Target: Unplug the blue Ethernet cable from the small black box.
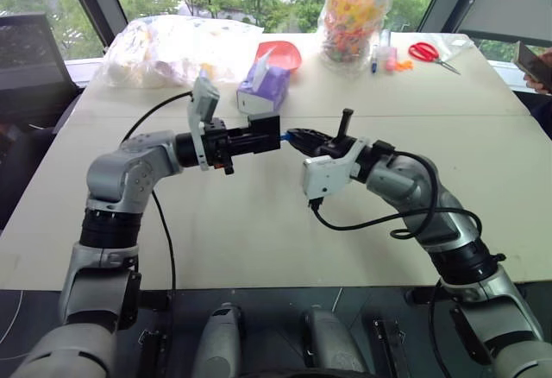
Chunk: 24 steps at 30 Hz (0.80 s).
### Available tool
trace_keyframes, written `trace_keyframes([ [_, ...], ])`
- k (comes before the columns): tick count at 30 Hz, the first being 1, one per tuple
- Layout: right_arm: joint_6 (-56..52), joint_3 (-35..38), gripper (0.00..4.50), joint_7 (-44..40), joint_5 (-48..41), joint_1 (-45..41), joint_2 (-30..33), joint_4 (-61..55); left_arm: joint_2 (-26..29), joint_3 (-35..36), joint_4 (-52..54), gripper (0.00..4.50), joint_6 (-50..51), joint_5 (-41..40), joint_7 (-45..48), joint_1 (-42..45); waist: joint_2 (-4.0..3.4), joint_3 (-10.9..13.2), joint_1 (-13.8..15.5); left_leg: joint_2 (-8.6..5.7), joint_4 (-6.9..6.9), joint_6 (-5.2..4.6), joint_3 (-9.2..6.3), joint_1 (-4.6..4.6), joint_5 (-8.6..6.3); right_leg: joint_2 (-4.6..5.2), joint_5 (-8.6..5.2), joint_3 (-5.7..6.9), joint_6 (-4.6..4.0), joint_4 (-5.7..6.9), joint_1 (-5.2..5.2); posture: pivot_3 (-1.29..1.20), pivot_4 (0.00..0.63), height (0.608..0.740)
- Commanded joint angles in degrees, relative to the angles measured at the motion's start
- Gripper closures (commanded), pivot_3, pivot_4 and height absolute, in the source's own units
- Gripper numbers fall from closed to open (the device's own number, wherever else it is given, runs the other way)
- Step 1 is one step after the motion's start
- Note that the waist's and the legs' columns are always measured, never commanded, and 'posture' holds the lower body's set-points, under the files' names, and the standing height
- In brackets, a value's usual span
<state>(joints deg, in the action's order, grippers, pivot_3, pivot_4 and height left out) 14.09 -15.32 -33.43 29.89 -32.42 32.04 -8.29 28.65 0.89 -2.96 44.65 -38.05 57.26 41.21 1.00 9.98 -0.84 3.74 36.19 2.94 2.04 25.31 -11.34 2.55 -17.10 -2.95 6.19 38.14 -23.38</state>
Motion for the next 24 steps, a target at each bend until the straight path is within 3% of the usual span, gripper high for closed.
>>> trace_keyframes([
  [1,-1.4,1.6,4.50,-0.2,-2.5,-1.4,-0.6,-0.7,1.8,0.7,1.7,3.96,-0.3,0.2,0.8,0.2,0.00,0.0,0.0,0.00,0.00,0.00,0.00,0.00,0.00,0.00,0.00,0.00,0.00,0.00,0.00,0.00,0.150,0.735],
  [3,-2.9,2.2,4.50,-1.0,-4.9,-1.7,-1.4,-0.7,1.9,0.7,1.5,3.96,-0.7,0.3,1.1,0.0,0.00,0.0,0.0,0.00,0.00,0.00,0.00,0.00,0.00,0.00,0.00,0.00,0.00,0.00,0.00,0.00,0.150,0.735],
  [5,-6.8,3.4,3.62,-3.3,-9.2,-2.0,-2.6,-0.9,2.5,0.4,0.8,3.96,-1.2,0.8,2.0,-0.2,0.00,0.0,0.0,0.00,0.01,0.00,0.00,0.00,0.00,0.00,0.00,0.00,0.00,0.01,0.00,0.00,0.150,0.735],
  [10,-24.1,5.5,1.36,-22.3,-28.2,-3.6,1.1,-3.6,4.7,-0.6,-1.4,3.96,-4.1,2.4,7.1,0.0,0.00,0.0,0.1,0.00,0.03,0.00,0.00,-0.01,0.00,0.00,0.00,0.02,0.00,0.01,0.04,0.00,0.150,0.735],
  [16,-51.8,11.3,1.36,-32.6,-49.2,-7.4,4.3,-4.9,7.1,0.2,-3.2,3.96,-2.9,0.3,14.2,1.8,0.00,0.0,0.1,0.03,0.02,-0.01,-0.03,0.00,0.00,0.00,0.00,0.05,0.00,0.01,0.04,0.00,0.150,0.735],
  [19,-69.6,17.2,1.36,-31.5,-62.1,-12.1,1.5,-1.8,9.3,0.3,-1.8,3.96,0.0,-2.4,19.5,2.5,0.00,0.0,-0.2,0.05,0.00,-0.01,-0.03,0.00,0.00,-0.02,0.00,0.05,-0.01,0.02,0.01,0.00,0.150,0.735],
  [24,-80.2,19.9,1.36,-27.4,-69.5,-15.4,-1.3,0.6,10.3,-0.6,-1.7,3.96,0.9,-2.5,22.1,3.6,0.00,0.0,0.0,0.05,-0.03,-0.01,-0.08,0.01,0.00,-0.03,-0.01,0.08,-0.02,0.05,-0.01,0.00,0.150,0.735],
])
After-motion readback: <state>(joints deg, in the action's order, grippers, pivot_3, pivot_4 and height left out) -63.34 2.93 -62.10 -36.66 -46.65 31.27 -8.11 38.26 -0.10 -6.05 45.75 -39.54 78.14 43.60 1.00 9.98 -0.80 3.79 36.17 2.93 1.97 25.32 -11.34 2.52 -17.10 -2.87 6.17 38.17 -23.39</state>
